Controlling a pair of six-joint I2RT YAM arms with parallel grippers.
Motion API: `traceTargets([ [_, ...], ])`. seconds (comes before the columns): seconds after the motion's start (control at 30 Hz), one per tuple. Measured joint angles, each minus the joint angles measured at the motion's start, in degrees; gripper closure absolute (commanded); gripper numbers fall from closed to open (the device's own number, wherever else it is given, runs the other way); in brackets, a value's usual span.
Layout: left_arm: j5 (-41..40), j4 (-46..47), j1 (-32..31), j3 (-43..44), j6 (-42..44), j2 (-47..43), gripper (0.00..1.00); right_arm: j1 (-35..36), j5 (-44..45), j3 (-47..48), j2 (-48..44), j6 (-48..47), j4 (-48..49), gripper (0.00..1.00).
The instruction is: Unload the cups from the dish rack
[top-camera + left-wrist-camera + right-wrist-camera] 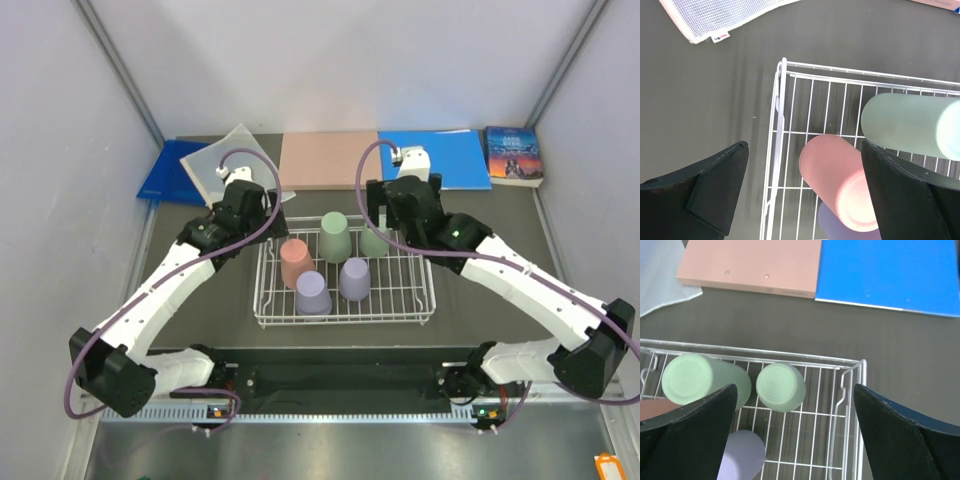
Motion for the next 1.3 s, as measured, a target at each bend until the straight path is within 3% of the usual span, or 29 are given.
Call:
traceTargets([
  [0.17,-0.5,0.0,0.0,0.0,-0.1,-0.5,0.01,0.0,-3.5,0.0,3.6,0.7,0.0,0.13],
  [0.8,-1.8,-0.2,0.0,0.0,-0.3,-1.4,0.01,-6.7,-15.0,-1.2,14.7,4.6,1.1,0.14],
  [0.9,-1.8,-0.2,0.0,0.0,-0.3,-1.4,0.01,-6.9,-16.0,-1.2,16.5,4.6,1.2,0.21],
  [1.0,-1.8,-0.2,0.0,0.0,-0.3,-1.4,0.01,-7.0,-16.8,-1.2,17.6,4.7,1.1,0.36],
  [1.1,-1.9,-0.2,0.0,-0.1,-0.3,-1.4,0.01,-7.1,-17.1,-1.2,17.9,4.8,1.1,0.61],
  [1.13,-1.9,-0.2,0.0,-0.1,-0.3,-1.4,0.01,-7.1,-17.0,-1.1,17.9,4.8,1.1,0.82],
  [1.2,-1.9,-0.2,0.0,-0.1,-0.3,-1.4,0.01,-7.1,-17.0,-1.1,17.9,4.7,1.4,1.00],
  [1.3,-2.0,-0.2,0.0,-0.1,-0.3,-1.4,0.01,-7.1,-16.8,-1.0,17.9,4.7,1.4,1.00],
])
